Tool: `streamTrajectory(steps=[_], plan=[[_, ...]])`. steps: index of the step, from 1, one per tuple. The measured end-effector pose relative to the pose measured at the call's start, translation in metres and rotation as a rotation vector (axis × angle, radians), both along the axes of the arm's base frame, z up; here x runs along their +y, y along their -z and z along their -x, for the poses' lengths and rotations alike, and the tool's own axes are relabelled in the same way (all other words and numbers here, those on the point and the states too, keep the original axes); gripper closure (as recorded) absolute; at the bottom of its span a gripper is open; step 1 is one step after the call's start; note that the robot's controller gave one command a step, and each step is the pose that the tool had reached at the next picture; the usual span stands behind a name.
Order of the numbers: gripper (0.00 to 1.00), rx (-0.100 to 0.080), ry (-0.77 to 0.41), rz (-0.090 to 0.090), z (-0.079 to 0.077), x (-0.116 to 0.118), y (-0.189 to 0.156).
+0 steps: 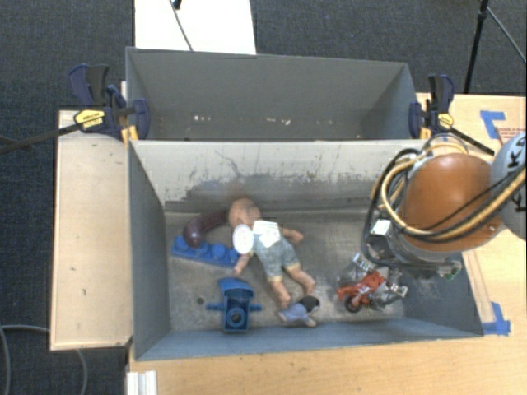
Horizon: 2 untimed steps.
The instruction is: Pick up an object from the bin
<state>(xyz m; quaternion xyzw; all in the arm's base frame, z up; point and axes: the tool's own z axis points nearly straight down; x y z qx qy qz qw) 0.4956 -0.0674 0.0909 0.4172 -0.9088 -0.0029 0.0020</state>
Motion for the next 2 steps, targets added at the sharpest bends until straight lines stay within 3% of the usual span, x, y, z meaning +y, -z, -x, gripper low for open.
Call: streamTrajectory(steps=[2], plan=[[1.00, -0.008, 0.003, 0.002, -0.002, 0.000, -0.034]])
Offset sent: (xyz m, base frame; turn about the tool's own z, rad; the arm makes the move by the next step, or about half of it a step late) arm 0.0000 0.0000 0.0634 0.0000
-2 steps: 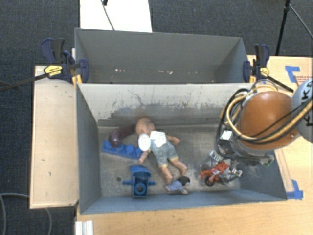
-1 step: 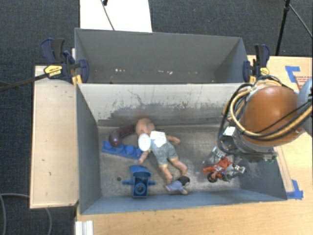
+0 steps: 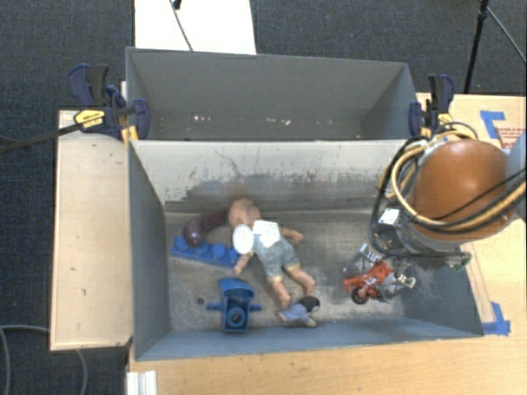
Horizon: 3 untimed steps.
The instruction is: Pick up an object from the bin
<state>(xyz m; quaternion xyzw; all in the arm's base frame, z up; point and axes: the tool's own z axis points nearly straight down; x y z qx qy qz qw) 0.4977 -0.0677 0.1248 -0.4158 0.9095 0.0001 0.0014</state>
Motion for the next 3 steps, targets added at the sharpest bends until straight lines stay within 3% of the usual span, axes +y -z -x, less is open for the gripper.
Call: streamTrajectory(steps=[3], plan=[[1.00, 0.001, 0.004, 0.000, 0.000, 0.000, -0.028]])
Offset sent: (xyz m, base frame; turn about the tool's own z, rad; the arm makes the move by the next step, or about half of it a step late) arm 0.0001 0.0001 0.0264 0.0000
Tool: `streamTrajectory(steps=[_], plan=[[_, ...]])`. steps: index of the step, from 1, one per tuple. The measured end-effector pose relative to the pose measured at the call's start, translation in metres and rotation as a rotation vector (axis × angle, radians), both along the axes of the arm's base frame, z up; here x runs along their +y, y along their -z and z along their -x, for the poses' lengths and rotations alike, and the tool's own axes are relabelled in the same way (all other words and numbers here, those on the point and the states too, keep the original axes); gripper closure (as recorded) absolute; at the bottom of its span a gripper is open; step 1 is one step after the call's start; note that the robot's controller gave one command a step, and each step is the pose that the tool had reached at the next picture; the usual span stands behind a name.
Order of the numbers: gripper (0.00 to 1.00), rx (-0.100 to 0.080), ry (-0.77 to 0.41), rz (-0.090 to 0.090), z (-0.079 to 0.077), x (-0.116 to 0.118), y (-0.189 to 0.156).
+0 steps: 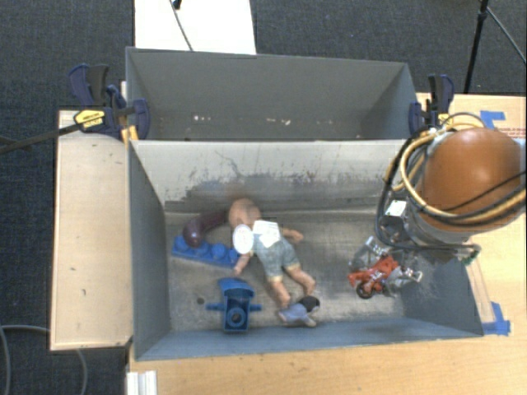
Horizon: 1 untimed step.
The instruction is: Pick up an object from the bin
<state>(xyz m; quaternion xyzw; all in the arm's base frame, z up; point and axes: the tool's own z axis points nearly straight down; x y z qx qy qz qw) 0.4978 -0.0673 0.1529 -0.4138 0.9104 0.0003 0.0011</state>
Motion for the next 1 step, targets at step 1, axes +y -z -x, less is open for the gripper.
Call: streamTrajectory(steps=[1], plan=[[1.00, 0.000, 0.002, 0.000, 0.0001, 0.0001, -0.0109]])
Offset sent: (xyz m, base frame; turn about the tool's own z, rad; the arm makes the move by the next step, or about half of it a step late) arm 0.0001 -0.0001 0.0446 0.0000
